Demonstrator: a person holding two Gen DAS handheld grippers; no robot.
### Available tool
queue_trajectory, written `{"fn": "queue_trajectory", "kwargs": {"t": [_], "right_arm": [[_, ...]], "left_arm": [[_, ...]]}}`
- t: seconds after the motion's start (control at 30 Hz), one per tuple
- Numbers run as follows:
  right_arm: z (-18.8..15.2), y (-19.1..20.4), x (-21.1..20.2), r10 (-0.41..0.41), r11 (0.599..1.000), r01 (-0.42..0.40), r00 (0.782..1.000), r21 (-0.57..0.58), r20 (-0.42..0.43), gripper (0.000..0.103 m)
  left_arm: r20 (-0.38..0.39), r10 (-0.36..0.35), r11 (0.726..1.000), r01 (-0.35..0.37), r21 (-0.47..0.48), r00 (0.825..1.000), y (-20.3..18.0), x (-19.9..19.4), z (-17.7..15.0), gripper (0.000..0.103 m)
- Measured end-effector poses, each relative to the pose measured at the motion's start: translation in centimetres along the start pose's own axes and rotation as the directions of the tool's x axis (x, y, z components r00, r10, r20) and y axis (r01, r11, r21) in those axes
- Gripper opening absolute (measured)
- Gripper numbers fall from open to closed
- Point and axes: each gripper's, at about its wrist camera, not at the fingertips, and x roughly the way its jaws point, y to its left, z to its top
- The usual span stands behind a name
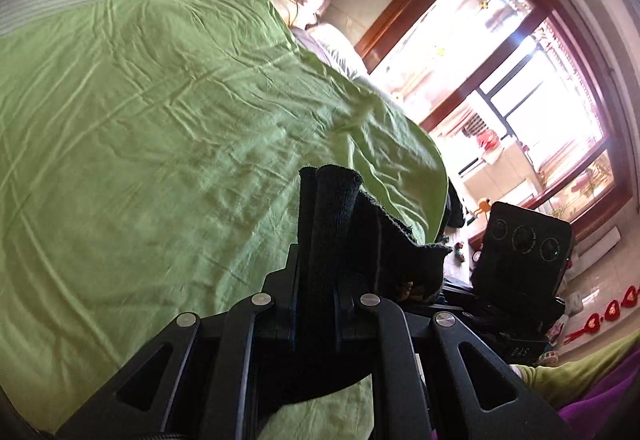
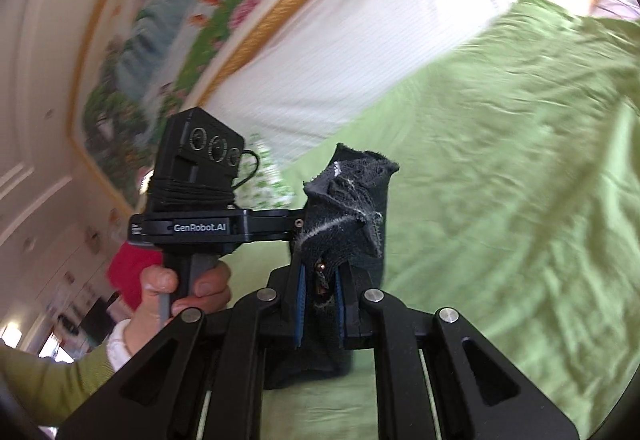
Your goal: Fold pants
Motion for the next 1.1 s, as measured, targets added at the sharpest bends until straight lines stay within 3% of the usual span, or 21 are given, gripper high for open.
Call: {"fn": "queue_trajectory", "kwargs": {"t": [0.17,0.37,0.6,0.9,1.1], "right_arm": [[-0.9,2.5,2.0,0.119,0.993,-0.12,0.992,-0.02,-0.047,0.013],[-2.9,5.1,5.3,0.169,0.984,-0.175,0.979,-0.039,-0.116,0.013],[-5.4,6.4,9.5,0.188,0.979,-0.2,0.96,-0.037,-0.208,0.013],[-8.0,6.4,13.0,0.185,0.979,-0.202,0.933,-0.025,-0.308,0.016],[-9.1,6.3,14.6,0.172,0.981,-0.193,0.922,-0.024,-0.347,0.017]], "left_arm": [[0.067,0.031,0.999,-0.029,-0.027,0.997,0.3,-3.7,-2.8,0.011],[0.137,0.069,0.993,-0.055,-0.107,0.988,2.8,-7.5,-6.9,0.011],[0.177,0.139,0.974,-0.103,-0.201,0.974,5.7,-9.0,-10.7,0.011],[0.211,0.15,0.941,-0.074,-0.329,0.966,10.1,-9.4,-15.3,0.011],[0.221,0.151,0.928,-0.061,-0.366,0.963,11.5,-9.6,-16.9,0.011]]}}
